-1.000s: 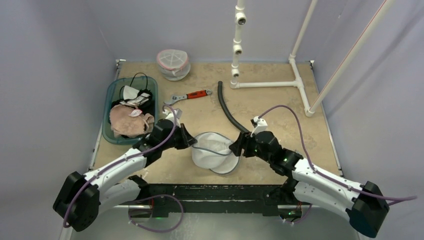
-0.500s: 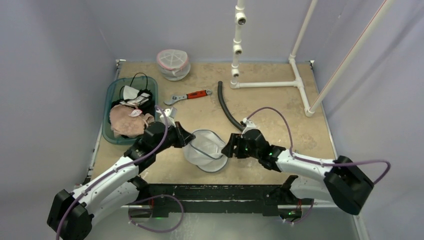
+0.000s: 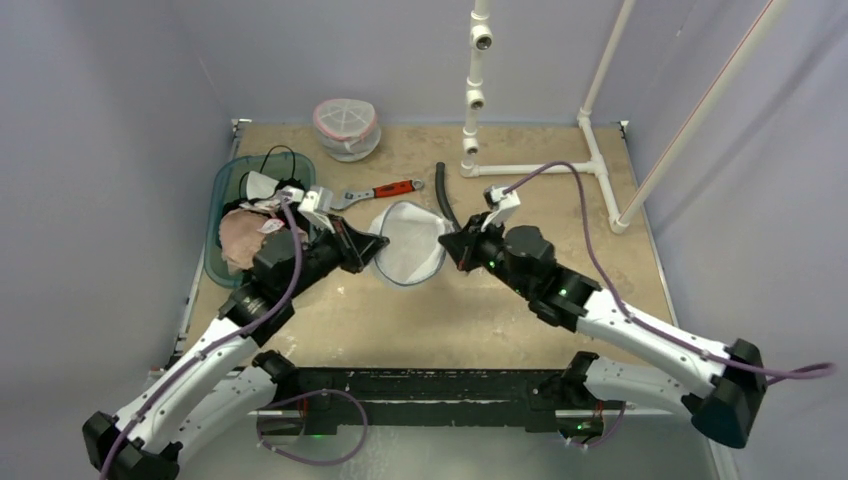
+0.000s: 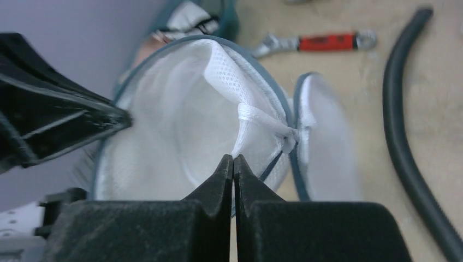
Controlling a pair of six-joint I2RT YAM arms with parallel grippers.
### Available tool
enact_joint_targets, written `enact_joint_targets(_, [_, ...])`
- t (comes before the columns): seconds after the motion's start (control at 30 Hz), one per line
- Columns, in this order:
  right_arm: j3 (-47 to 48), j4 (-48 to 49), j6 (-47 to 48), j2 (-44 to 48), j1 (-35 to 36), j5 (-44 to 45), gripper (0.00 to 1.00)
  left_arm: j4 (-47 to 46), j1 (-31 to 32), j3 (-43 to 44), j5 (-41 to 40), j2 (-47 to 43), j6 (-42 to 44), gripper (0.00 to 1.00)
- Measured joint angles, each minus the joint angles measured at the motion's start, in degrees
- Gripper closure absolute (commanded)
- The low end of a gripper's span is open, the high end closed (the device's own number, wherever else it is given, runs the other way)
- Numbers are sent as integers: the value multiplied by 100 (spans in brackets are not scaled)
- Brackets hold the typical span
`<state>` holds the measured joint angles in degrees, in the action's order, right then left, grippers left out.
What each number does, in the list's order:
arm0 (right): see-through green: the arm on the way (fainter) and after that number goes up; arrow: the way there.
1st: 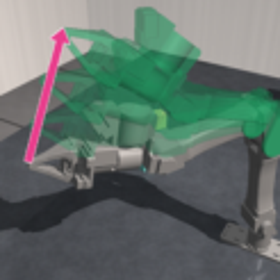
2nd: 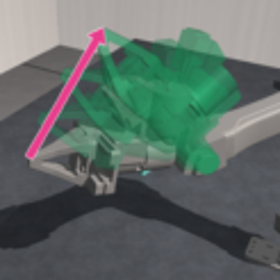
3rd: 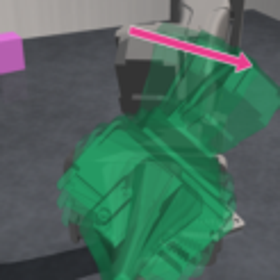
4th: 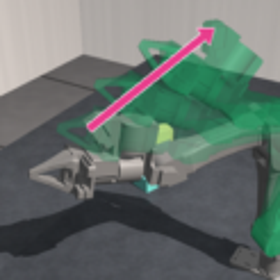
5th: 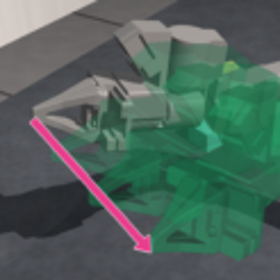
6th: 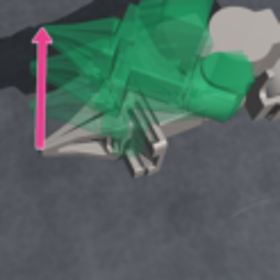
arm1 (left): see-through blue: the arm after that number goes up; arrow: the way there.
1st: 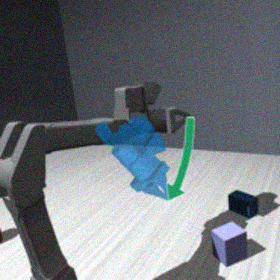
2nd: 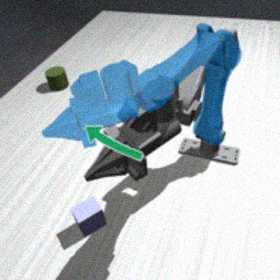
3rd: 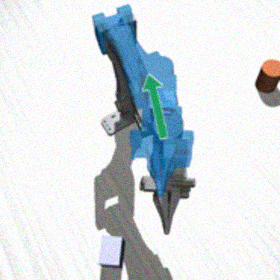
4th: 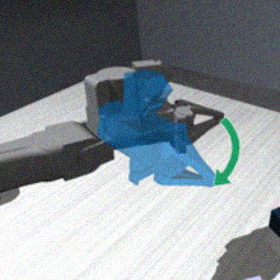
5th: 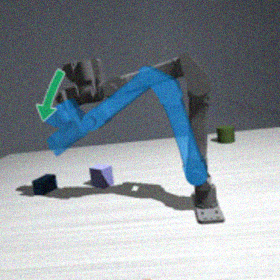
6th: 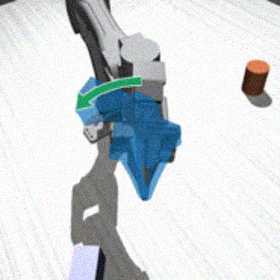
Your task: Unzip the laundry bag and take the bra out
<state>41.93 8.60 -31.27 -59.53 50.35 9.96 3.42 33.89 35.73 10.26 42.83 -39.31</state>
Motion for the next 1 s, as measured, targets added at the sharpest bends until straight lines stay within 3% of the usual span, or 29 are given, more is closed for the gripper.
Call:
enact_joint_targets(0.13, [396, 20, 264, 581, 267, 387, 100, -74, 0, 319, -195, -391, 4, 100])
enact_joint_targets(0.27, [-212, 83, 138, 566, 280, 533, 97, 190, 0, 129, -643, -249, -120, 100])
enact_joint_targets(0.33, [-752, 52, -7, 398, 278, 542, 59, 208, 0, -332, -802, 72, -339, 100])
enact_joint_targets(0.37, [-1097, -24, -103, 267, 280, 533, 48, 188, 0, -669, -841, 232, -470, 100])
enact_joint_targets(0.43, [-1537, -280, -289, 177, 280, 529, 37, 188, 0, -1377, -903, 485, -706, 100])
enact_joint_targets(0.57, [-1779, -656, -533, 339, 280, 570, 33, 455, 0, -2337, -990, 529, -1034, 100])
enact_joint_targets(0.77, [-1790, -638, -896, 632, -234, 684, 32, 535, 0, -2120, -1196, 186, -1049, 100])
enact_joint_targets(0.9, [-2186, -118, -1281, 669, -1237, 149, 29, 553, 0, -1843, -1252, 105, -944, 100])
enact_joint_targets(1.0, [-2527, 162, -1698, 721, -1408, -251, 22, 557, 0, -1753, -1252, 79, -907, 100])
